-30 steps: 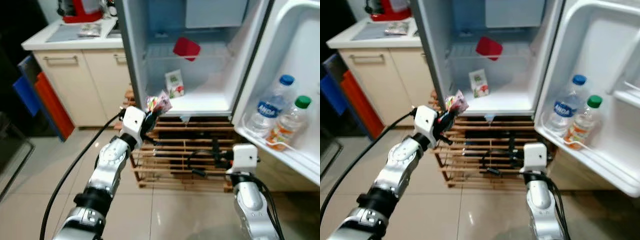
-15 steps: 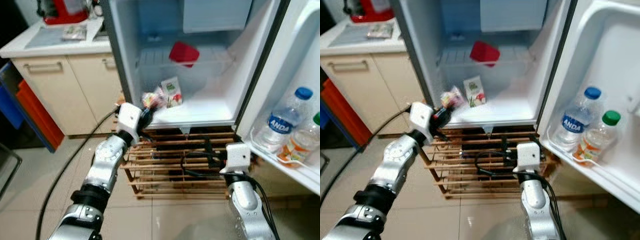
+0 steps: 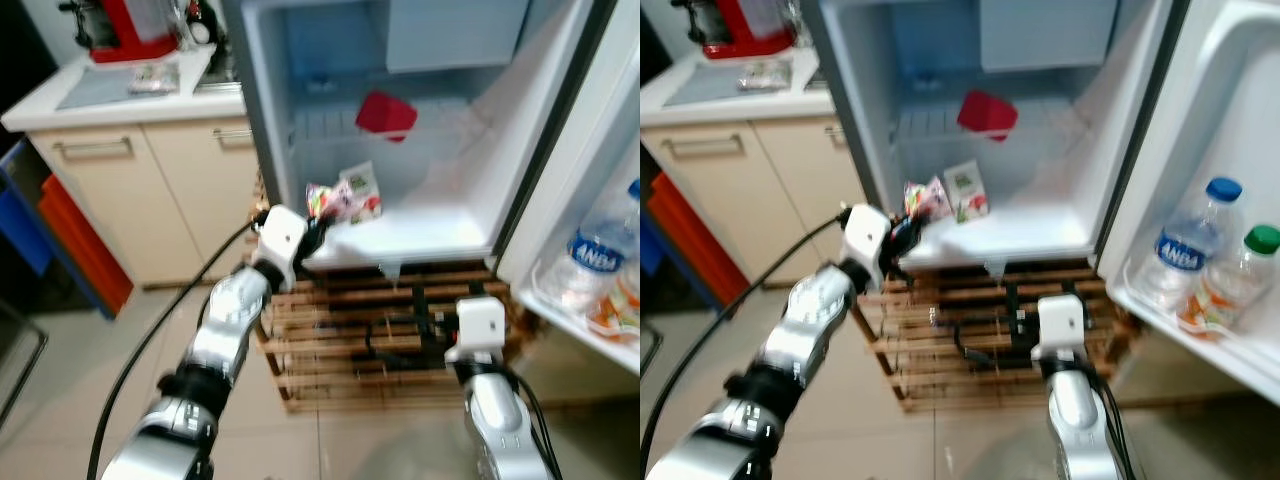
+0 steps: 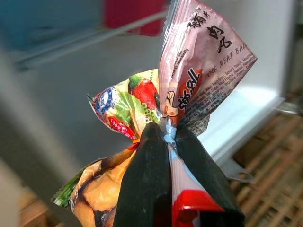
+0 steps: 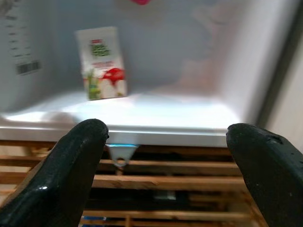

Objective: Restocking fridge

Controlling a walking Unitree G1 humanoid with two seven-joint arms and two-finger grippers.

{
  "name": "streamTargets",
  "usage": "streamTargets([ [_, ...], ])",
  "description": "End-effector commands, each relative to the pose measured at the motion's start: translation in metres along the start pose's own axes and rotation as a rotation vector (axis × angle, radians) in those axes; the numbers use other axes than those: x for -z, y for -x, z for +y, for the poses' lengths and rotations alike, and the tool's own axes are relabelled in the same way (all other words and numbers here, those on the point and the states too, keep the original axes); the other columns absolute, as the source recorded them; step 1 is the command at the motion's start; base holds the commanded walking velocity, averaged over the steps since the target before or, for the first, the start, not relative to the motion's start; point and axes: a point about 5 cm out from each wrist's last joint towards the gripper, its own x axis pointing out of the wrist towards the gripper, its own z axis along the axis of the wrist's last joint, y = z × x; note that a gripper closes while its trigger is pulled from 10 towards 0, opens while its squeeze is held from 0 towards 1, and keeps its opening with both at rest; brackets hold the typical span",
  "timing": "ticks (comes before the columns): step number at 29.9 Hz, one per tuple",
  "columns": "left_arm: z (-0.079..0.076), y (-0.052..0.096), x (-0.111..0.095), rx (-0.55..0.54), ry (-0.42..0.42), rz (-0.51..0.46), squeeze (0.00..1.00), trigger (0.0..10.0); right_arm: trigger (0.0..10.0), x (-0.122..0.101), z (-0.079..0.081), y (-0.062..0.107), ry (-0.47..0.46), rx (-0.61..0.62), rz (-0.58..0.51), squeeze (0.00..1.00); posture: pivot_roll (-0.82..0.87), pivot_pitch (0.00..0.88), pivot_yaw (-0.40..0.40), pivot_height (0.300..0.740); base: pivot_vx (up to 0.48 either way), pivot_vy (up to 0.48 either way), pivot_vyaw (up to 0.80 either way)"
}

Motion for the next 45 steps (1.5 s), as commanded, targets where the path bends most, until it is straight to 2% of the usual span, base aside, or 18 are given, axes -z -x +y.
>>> streamTargets([
  [1, -0.007, -0.014, -0.016, 0.040, -0.057, -0.038, 0.00, 10.0, 10.0, 0.001, -0.001, 0.003, -0.002, 0.000, 0.001, 0.00, -0.18, 0.000, 0.111, 0.740, 0.000, 0.000, -0.55],
  [5, -0.011, -0.019, -0.017, 0.045, -0.070, -0.031, 0.00, 10.0, 10.0, 0.000, 0.003, 0.007, 0.004, -0.015, -0.006, 0.00, -0.19, 0.000, 0.115, 0.740, 0.000, 0.000, 0.00],
  [10, -0.013, -0.021, -0.017, 0.053, -0.067, -0.034, 0.00, 10.0, 10.0, -0.003, 0.005, 0.009, 0.012, -0.029, -0.013, 0.00, -0.20, 0.000, 0.121, 0.740, 0.000, 0.000, -0.75],
  [22, -0.005, -0.030, -0.017, 0.008, -0.049, 0.003, 0.00, 10.0, 10.0, -0.004, 0.008, 0.021, 0.013, -0.076, -0.003, 0.00, -0.23, 0.000, 0.126, 0.740, 0.447, 0.000, -0.14],
  [28, -0.007, -0.029, -0.018, 0.019, 0.000, -0.034, 0.00, 10.0, 10.0, -0.005, 0.008, 0.023, 0.007, -0.087, -0.001, 0.00, -0.23, 0.000, 0.127, 0.740, 0.092, 0.451, 0.00],
  [34, -0.012, -0.024, -0.013, 0.030, 0.007, -0.054, 0.00, 10.0, 10.0, -0.004, 0.009, 0.025, -0.002, -0.098, 0.011, 0.00, -0.23, 0.000, 0.125, 0.740, 0.000, 0.454, 0.00],
  [37, -0.012, -0.024, -0.014, 0.020, -0.030, -0.056, 0.00, 10.0, 10.0, -0.004, 0.010, 0.026, -0.004, -0.100, 0.013, 0.00, -0.22, 0.000, 0.123, 0.740, 0.000, 0.000, 0.00],
  [38, -0.012, -0.026, -0.013, 0.015, -0.069, -0.032, 0.00, 10.0, 10.0, -0.005, 0.010, 0.025, -0.006, -0.103, 0.012, 0.00, -0.22, 0.000, 0.122, 0.740, 0.000, 0.000, 0.00],
  [40, -0.012, -0.027, -0.012, 0.015, -0.083, -0.019, 0.00, 10.0, 10.0, -0.005, 0.010, 0.025, -0.006, -0.104, 0.012, 0.00, -0.22, 0.000, 0.122, 0.740, 0.000, 0.000, 0.00],
  [42, -0.016, -0.035, -0.015, 0.032, -0.142, 0.005, 0.00, 10.0, 10.0, -0.007, 0.012, 0.024, -0.018, -0.117, 0.009, 0.00, -0.22, 0.000, 0.119, 0.740, 0.000, 0.000, 0.00],
  [45, -0.021, -0.041, -0.020, 0.049, -0.170, 0.016, 0.00, 10.0, 10.0, -0.009, 0.014, 0.025, -0.022, -0.136, 0.008, 0.00, -0.22, 0.000, 0.119, 0.740, 0.000, 0.000, 0.00],
])
